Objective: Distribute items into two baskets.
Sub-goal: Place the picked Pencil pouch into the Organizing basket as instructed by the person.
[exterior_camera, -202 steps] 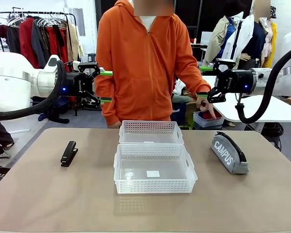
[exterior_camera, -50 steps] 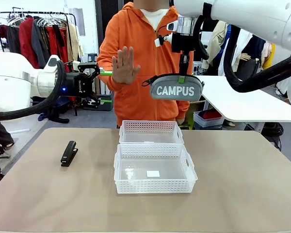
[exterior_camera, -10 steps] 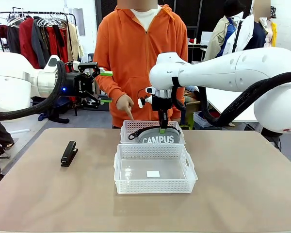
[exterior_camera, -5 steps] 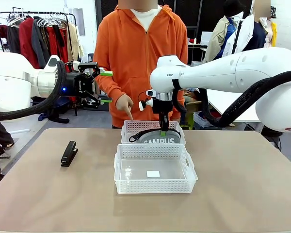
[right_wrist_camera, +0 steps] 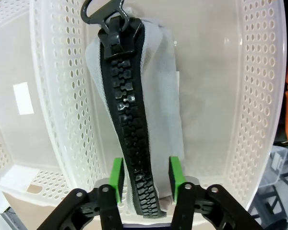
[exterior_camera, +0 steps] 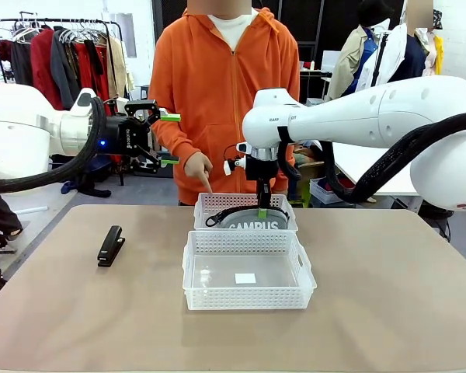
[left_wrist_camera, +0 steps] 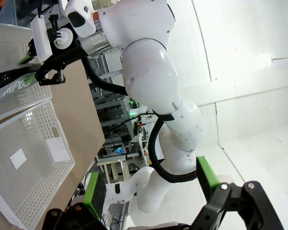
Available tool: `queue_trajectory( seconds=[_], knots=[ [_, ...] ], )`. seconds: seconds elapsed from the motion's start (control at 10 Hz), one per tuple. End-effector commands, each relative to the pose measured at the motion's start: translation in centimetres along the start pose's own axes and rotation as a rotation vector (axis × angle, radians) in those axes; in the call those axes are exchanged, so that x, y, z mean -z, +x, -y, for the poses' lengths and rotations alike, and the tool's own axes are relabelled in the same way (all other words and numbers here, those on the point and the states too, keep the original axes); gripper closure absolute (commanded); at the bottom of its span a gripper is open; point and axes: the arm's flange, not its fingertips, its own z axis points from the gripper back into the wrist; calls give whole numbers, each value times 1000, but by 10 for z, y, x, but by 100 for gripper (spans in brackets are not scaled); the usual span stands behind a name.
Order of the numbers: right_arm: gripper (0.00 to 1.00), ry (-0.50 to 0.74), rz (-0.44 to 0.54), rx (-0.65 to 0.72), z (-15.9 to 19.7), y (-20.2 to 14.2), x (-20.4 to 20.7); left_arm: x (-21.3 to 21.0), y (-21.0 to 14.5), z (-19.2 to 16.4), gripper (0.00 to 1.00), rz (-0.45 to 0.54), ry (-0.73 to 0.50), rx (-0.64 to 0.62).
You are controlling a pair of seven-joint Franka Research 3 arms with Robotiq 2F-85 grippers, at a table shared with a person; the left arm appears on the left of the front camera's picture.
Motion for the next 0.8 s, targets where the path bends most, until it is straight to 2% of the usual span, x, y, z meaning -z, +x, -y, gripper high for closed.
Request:
queue_trajectory(
  seconds=[0.0,0.7],
  knots=[
    [0,-14,27,27,-12,-6,-2,-1,0,2,0,1,-4,3],
    [0,-12,119,59,-8,-13,-31,-1,0,2,0,1,-4,3]
  ],
)
